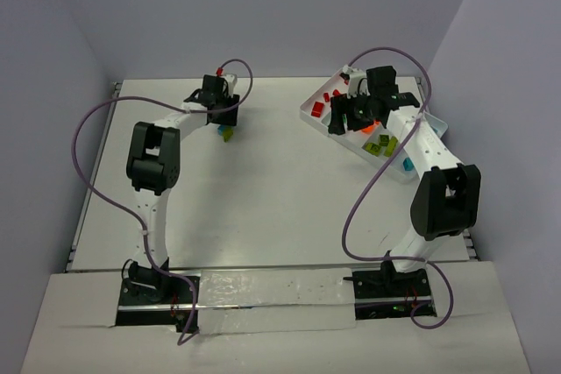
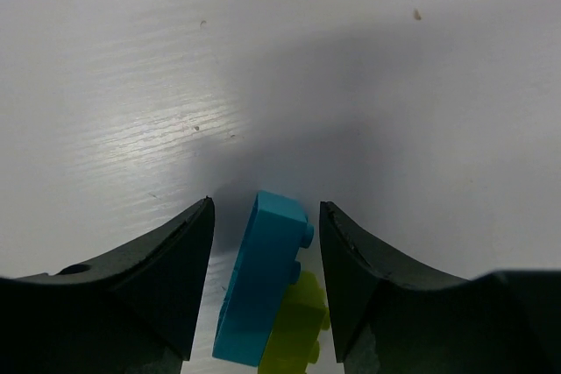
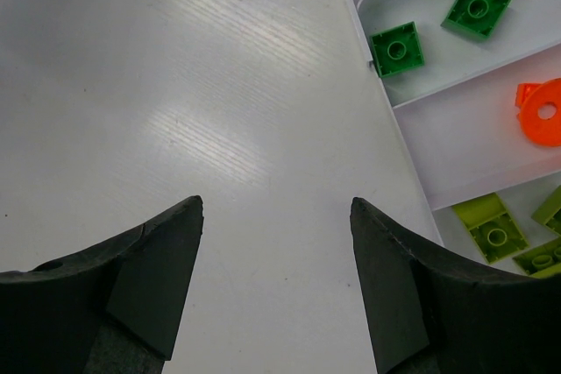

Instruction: Sort the legos into containers by color

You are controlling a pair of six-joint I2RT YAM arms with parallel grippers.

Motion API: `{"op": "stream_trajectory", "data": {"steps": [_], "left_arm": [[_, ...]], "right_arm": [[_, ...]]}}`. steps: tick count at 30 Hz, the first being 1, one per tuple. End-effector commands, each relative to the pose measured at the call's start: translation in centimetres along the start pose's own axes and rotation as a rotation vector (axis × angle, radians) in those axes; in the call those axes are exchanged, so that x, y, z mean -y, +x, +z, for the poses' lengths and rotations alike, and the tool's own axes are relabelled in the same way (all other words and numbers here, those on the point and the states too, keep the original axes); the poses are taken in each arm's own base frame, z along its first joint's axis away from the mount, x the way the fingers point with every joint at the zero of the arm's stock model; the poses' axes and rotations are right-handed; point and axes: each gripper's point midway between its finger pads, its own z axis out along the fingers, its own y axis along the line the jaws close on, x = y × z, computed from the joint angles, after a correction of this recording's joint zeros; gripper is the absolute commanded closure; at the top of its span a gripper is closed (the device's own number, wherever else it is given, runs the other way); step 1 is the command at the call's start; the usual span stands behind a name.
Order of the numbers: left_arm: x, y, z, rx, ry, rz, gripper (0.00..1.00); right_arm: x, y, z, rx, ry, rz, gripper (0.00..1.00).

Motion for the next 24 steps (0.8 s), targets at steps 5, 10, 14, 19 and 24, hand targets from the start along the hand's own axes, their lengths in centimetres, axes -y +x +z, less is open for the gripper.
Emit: {"op": "stream_trajectory", "data": {"steps": [5, 10, 14, 19, 24], "left_arm": [[-0.4, -0.8, -0.4, 0.016, -0.035, 0.041, 0.48], [-0.7, -0.8, -0.6, 0.007, -0.05, 0.041, 0.64], [-0.2, -1.8, -2.1, -0.012, -0.041, -0.014, 0.88], [2.0, -5.6, -7.1, 0.072, 0.003, -0.115, 1.0], [5.2, -8.9, -14.7, 0.186, 0.033, -0.194, 1.0]], "right_arm": [[-0.5, -1.6, -1.0, 0.067, -0.002, -0.04, 0.25], [-1.2, -1.8, -1.0, 0.075, -0.033, -0.032, 0.25], [-3.0, -2.1, -1.5, 0.094, -0.086, -0.029, 0.25], [-7.0, -2.6, -2.1, 0.129, -0.25, 0.024, 0.25], [-11.4, -5.5, -2.9, 0.23, -0.384, 0.053, 0.25]]}}
